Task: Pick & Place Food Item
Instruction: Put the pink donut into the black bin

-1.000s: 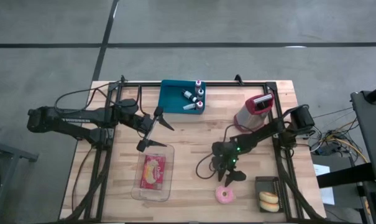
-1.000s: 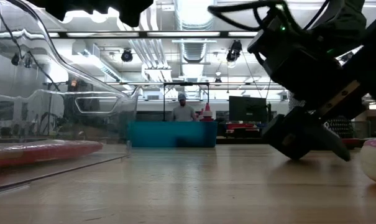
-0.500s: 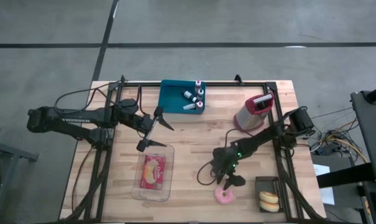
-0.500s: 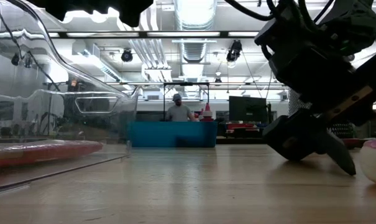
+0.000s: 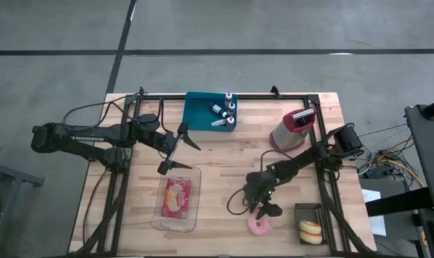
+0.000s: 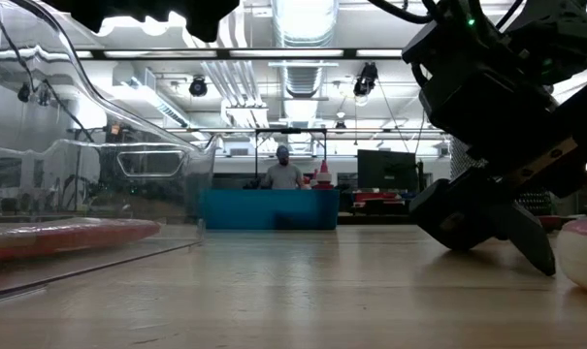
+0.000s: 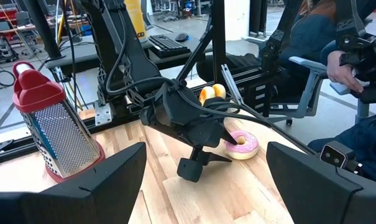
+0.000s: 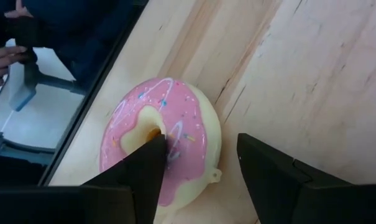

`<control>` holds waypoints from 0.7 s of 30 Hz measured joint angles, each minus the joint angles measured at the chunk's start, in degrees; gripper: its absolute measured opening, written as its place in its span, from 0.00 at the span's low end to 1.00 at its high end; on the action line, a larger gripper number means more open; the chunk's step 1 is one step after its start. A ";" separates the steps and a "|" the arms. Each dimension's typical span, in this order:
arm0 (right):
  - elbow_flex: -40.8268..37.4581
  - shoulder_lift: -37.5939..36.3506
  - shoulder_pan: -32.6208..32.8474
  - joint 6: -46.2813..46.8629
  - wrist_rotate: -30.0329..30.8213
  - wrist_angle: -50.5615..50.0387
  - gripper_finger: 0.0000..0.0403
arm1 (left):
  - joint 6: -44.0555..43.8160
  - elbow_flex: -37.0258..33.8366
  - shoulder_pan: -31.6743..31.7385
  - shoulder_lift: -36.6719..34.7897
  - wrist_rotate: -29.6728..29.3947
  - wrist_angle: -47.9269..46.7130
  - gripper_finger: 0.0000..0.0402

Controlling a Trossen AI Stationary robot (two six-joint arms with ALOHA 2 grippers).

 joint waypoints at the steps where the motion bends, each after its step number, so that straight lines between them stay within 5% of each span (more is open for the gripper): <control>1: 0.00 0.00 0.04 0.59 0.08 0.11 0.47 | 0.00 0.00 -0.02 0.00 0.01 0.00 0.85; 21: 0.22 -0.44 0.11 1.67 -0.40 -0.40 0.26 | 0.00 0.00 -0.01 0.00 0.00 0.00 0.85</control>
